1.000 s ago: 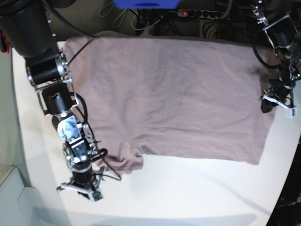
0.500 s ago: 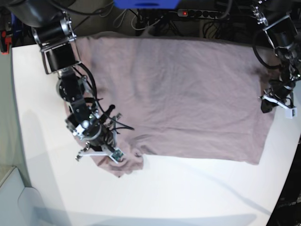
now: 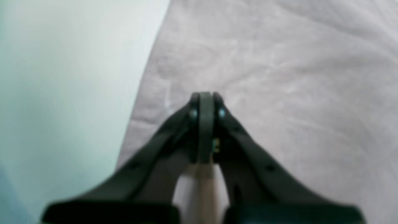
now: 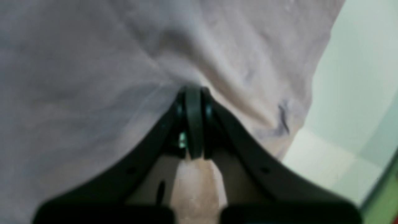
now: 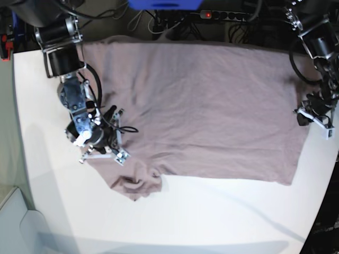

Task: Layout the t-shirt on the table in an organized manner, then fold the t-shirt properly
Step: 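Drag the held hem corner with the right gripper toward the collar, then move the right gripper to the shirt shoulder and grasp it, then pull the shirt shoulders apart with both grippers to spread it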

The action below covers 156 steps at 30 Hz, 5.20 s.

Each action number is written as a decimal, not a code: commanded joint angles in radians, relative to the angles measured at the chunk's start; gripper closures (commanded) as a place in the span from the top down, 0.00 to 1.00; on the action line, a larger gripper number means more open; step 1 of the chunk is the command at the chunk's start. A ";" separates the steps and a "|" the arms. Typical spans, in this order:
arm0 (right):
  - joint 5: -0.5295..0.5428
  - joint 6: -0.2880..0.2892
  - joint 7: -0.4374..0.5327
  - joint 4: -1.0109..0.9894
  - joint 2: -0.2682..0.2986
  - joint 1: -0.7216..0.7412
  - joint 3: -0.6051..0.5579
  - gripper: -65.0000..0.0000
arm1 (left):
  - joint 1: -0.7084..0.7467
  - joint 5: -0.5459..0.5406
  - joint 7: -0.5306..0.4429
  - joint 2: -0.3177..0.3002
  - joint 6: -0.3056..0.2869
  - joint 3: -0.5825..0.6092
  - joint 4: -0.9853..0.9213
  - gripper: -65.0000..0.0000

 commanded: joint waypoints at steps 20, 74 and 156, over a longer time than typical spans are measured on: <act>-0.028 -0.145 0.284 -0.530 0.015 0.443 0.062 0.00 | -0.029 -0.103 -0.038 0.047 -0.006 0.006 0.001 0.00; -0.023 -0.142 -0.399 0.777 -0.086 -0.527 0.093 0.00 | 0.178 0.032 0.089 0.064 -0.006 0.159 0.121 0.00; -0.022 -0.142 -0.293 0.561 -0.098 -0.514 0.256 0.00 | 0.297 -0.319 0.394 -0.156 -0.006 -0.108 0.455 0.08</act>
